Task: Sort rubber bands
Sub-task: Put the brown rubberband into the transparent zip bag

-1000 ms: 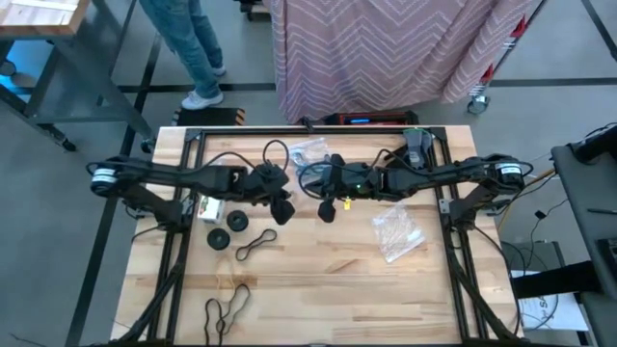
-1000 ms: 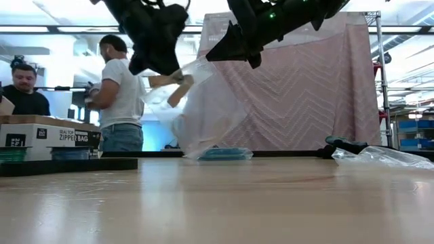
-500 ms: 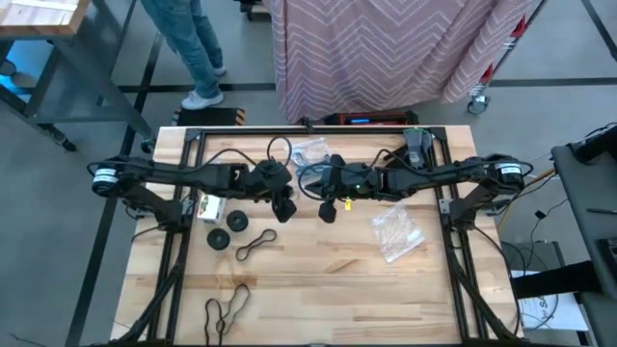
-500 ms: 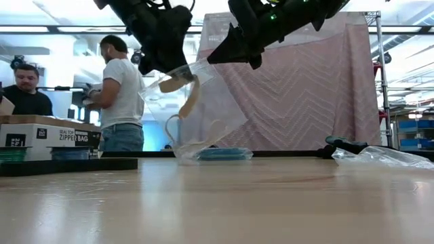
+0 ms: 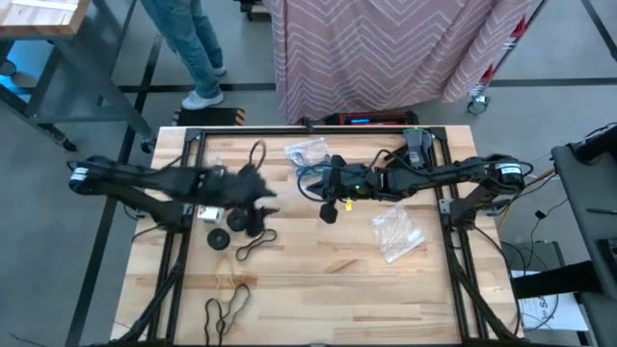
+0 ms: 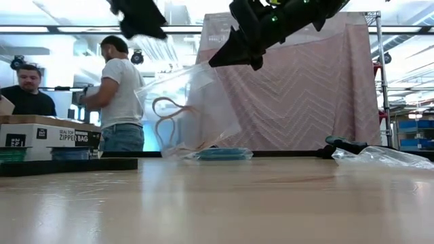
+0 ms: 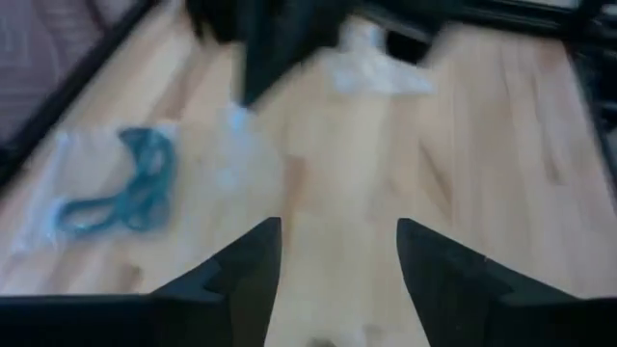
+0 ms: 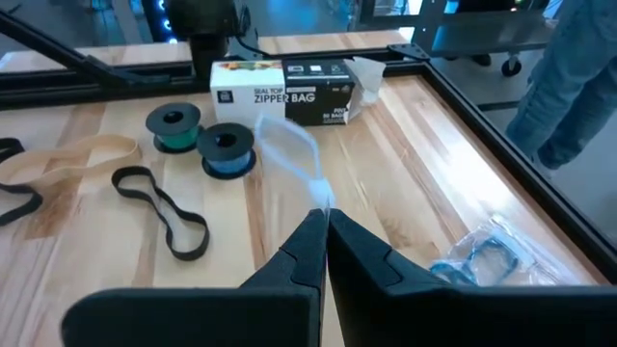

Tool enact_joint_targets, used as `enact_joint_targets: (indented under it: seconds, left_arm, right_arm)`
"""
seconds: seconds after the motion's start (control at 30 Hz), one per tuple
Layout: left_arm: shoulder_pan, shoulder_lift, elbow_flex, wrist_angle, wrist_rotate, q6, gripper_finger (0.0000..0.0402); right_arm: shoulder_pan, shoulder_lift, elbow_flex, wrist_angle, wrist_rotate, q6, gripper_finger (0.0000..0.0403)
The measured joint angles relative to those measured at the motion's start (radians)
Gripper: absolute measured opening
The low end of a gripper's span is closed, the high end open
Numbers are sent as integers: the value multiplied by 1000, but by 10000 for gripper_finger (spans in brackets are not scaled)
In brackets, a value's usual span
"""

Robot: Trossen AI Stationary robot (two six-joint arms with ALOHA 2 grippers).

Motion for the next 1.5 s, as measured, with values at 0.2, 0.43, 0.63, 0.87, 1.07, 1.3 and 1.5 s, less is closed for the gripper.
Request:
enact_joint_targets:
  seconds: [0.2,0.43,0.63,0.87,1.07,1.3,1.5]
  left_arm:
    - [-243,-65,-39,-208,-191,-357,174]
    - [-430,-38,-61,-411,-55,-804,189]
    - [-455,2,-61,-515,29,-1016,267]
    - [-456,75,-69,-527,169,-1227,358]
    - [-475,163,-135,-525,372,-1390,378]
    - [-475,223,-281,-277,454,-1426,358]
    - [-481,262,-389,-19,454,-1474,357]
  right_arm:
    - [0,0,0,-27,0,-25,0]
    - [0,0,3,-30,1,-29,0]
    - [0,0,6,-32,1,-21,0]
    - [0,0,6,-35,0,-21,0]
    - [0,-1,6,-35,-2,-33,0]
    - [-5,-1,6,-29,-3,-38,0]
    - [-15,-1,6,-7,-3,-48,0]
